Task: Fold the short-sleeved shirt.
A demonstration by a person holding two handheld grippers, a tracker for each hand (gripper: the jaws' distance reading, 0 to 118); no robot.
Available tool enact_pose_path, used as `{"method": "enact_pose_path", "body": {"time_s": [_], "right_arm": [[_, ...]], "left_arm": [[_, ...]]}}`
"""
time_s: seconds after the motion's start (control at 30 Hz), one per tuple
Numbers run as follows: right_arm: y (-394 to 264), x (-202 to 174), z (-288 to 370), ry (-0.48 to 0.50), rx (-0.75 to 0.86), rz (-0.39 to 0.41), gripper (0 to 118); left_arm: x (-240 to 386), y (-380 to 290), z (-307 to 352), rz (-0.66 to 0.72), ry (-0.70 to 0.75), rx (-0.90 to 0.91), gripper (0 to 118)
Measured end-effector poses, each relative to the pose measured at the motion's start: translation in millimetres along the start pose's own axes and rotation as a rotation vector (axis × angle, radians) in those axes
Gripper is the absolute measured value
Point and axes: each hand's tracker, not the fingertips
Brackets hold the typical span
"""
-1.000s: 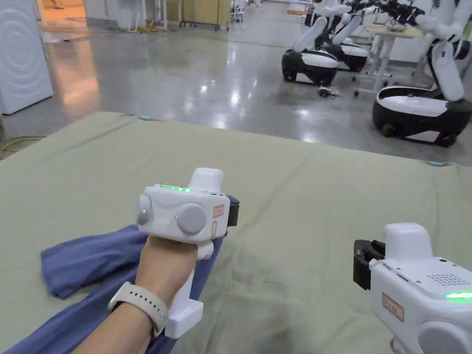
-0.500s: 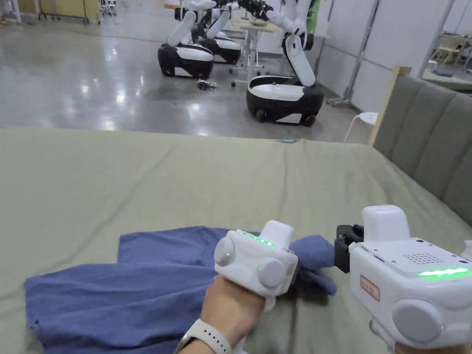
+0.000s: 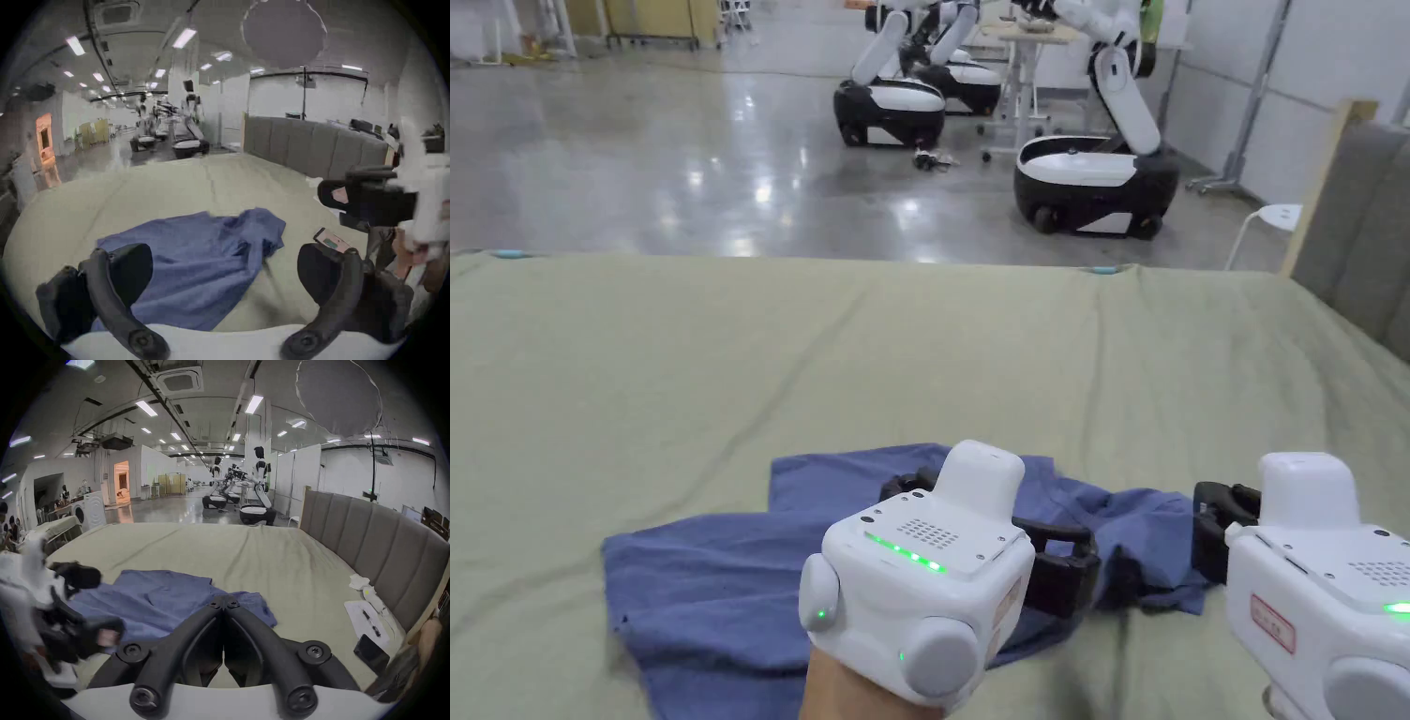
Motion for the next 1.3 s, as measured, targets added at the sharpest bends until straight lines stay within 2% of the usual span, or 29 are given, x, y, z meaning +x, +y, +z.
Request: {"method": "enact_pose_path", "body": {"time_s": [0.03,0.07,0.1,0.13,0.23,0.33,0.4,0.53,0.57,0.6,0.63,0.67,0.7,0.73,0.83,0.9,0.93,0.97,1.03,1.07,1.1,1.17,1.2,1.3], "right_arm": [[-2.5,-7.8,-0.9,0.008,0.003,0.002,3],[-6.1,-17.5,-1.7,0.019,0.009,0.011,3],[-10.5,-27.9,-3.1,0.027,0.015,0.024,3],[-13.7,-35.9,-4.6,0.031,0.015,0.026,3],[-21.0,-57.5,-11.8,0.079,-0.012,0.006,3],[-25.1,-70.4,-21.9,0.089,-0.039,0.021,3],[-25.3,-71.7,-29.3,0.089,-0.059,0.029,3],[-23.8,-59.7,-42.1,0.067,-0.084,0.018,3],[-22.8,-55.2,-46.3,0.050,-0.091,0.015,3],[-21.5,-49.7,-50.2,0.033,-0.099,0.011,3],[-20.3,-42.8,-53.8,0.023,-0.108,0.004,3],[-18.6,-35.8,-56.5,0.010,-0.117,-0.003,3],[-17.1,-29.1,-58.4,-0.004,-0.122,-0.005,3],[-15.6,-21.1,-61.0,-0.019,-0.135,-0.007,3],[-13.4,8.4,-72.3,-0.061,-0.178,-0.024,3],[-12.1,28.9,-82.4,-0.094,-0.205,-0.037,3],[-11.6,39.6,-89.2,-0.120,-0.219,-0.050,3],[-10.8,50.8,-97.8,-0.128,-0.242,-0.065,3],[-10.6,68.9,-116.3,-0.133,-0.298,-0.091,4],[-11.2,75.8,-126.8,-0.120,-0.309,-0.094,6],[-12.4,81.9,-137.6,-0.108,-0.320,-0.100,17],[-15.0,93.0,-160.5,-0.091,-0.368,-0.148,81],[-17.5,97.7,-171.2,-0.083,-0.391,-0.172,97],[-26.3,104.2,-194.7,-0.060,-0.435,-0.202,98]], "left_arm": [[-10.2,-2.3,11.5,0.019,0.020,0.001,78],[-23.2,-7.0,23.5,0.031,0.049,-0.008,41],[-36.4,-11.7,33.3,0.045,0.095,-0.030,15],[-49.0,-16.9,41.8,0.057,0.146,-0.061,11],[-105.7,-27.1,73.1,0.147,0.173,-0.091,8],[-186.0,-37.4,80.5,0.179,0.345,-0.161,5],[-244.2,-51.0,77.7,0.257,0.435,-0.246,3],[-306.2,-66.3,51.7,0.292,0.481,-0.280,4],[-311.7,-67.9,40.5,0.295,0.491,-0.290,11],[-318.4,-69.5,27.4,0.288,0.499,-0.307,35],[-324.5,-71.7,12.6,0.281,0.505,-0.346,92],[-327.5,-75.5,-2.9,0.277,0.509,-0.392,114],[-328.1,-77.8,-13.6,0.269,0.504,-0.386,114],[-327.8,-78.8,-23.9,0.260,0.513,-0.390,109],[-321.5,-86.4,-47.6,0.210,0.487,-0.466,107],[-316.5,-91.7,-58.8,0.151,0.518,-0.537,90],[-314.2,-91.5,-58.9,0.167,0.498,-0.518,80],[-308.9,-86.8,-51.1,0.181,0.508,-0.498,61],[-299.7,-80.6,-47.7,0.161,0.473,-0.483,4],[-295.9,-77.5,-46.3,0.144,0.473,-0.472,4],[-285.0,-69.1,-36.0,0.157,0.467,-0.462,4],[-276.7,-57.9,-24.4,0.189,0.428,-0.414,4],[-272.2,-52.5,-18.2,0.196,0.428,-0.391,4],[-261.6,-35.9,1.4,0.196,0.423,-0.349,4]]}}
